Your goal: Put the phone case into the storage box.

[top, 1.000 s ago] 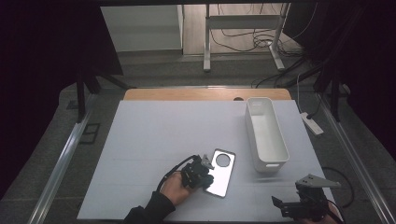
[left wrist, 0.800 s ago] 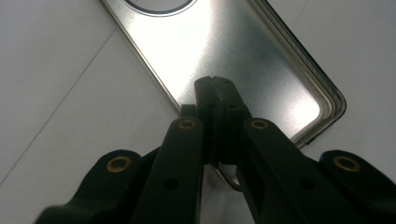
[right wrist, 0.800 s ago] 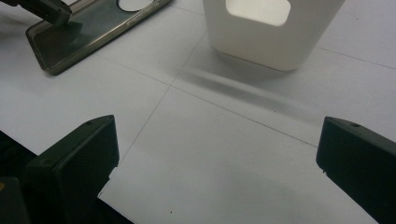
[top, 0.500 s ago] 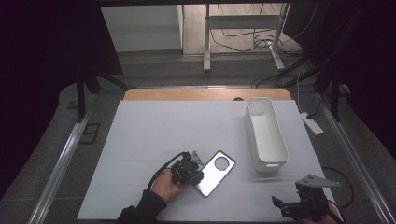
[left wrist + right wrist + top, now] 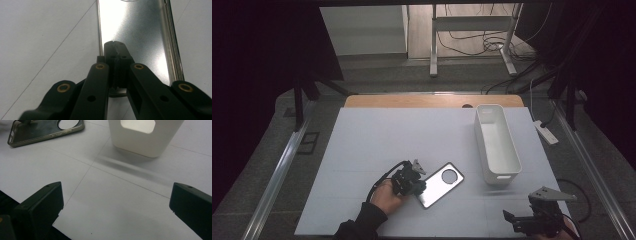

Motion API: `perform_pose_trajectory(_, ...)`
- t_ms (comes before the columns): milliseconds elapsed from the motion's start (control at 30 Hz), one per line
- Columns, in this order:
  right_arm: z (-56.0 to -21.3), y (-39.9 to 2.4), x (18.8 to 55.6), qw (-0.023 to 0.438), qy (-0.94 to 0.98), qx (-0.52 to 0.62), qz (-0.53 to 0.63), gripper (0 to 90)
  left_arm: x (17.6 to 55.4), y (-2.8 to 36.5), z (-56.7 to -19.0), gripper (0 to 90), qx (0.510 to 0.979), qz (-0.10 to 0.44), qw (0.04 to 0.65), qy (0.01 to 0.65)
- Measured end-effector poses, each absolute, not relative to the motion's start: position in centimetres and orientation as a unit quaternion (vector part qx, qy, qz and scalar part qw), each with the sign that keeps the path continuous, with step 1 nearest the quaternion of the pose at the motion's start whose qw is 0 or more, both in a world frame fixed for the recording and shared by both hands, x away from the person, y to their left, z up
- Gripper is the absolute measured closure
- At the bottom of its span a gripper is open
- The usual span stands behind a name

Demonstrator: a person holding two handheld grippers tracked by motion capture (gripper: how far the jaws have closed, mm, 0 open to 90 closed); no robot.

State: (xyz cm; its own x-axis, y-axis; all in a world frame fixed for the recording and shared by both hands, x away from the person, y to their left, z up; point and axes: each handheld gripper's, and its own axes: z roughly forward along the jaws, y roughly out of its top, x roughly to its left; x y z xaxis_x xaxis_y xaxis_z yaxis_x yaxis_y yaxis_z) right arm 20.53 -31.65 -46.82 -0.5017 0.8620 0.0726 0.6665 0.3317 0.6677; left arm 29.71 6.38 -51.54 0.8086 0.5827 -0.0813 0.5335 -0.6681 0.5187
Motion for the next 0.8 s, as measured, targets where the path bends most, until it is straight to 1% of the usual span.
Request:
perform_pose_trajectory(233, -46.8, -31.7, 20.5, 0.149, 0.802, 0.476, 0.328, 0.0, 29.7, 6.9, -50.1, 89.2, 0.906, 0.055, 0.286, 0.308)
perform_pose_trajectory(367, -46.8, -31.6, 20.5, 0.149, 0.803, 0.476, 0.327, 0.0, 29.8, 7.4, -49.3, 80.8, 0.902, 0.062, 0.290, 0.313)
perform_pose_trajectory(467, -46.8, -31.6, 20.6, 0.149, 0.803, 0.475, 0.326, 0.0, 29.8, 7.5, -48.9, 70.7, 0.902, 0.063, 0.290, 0.315)
perform_pose_trajectory(500, -46.8, -31.6, 20.6, 0.149, 0.803, 0.475, 0.326, 0.0, 29.8, 7.5, -48.9, 65.8, 0.902, 0.063, 0.290, 0.315)
perform_pose_trajectory(533, -46.8, -31.6, 20.6, 0.149, 0.804, 0.475, 0.326, 0.0, 29.8, 7.5, -48.9, 65.8, 0.902, 0.065, 0.289, 0.314)
perform_pose_trajectory(567, -46.8, -31.6, 20.6, 0.149, 0.804, 0.475, 0.325, 0.0, 29.9, 7.5, -48.8, 59.1, 0.902, 0.067, 0.287, 0.314)
perform_pose_trajectory(667, -46.8, -31.6, 20.6, 0.149, 0.804, 0.475, 0.325, 0.0, 29.9, 7.4, -48.7, 47.3, 0.902, 0.067, 0.287, 0.315)
perform_pose_trajectory(700, -46.8, -31.6, 20.6, 0.150, 0.804, 0.475, 0.325, 0.0, 30.0, 7.4, -48.7, 47.3, 0.903, 0.066, 0.286, 0.315)
perform_pose_trajectory(767, -46.9, -31.6, 20.6, 0.150, 0.804, 0.475, 0.326, 0.0, 30.1, 7.4, -48.7, 37.4, 0.902, 0.067, 0.282, 0.319)
perform_pose_trajectory(800, -46.9, -31.6, 20.6, 0.150, 0.804, 0.475, 0.326, 0.0, 30.1, 7.4, -48.7, 29.9, 0.902, 0.067, 0.282, 0.319)
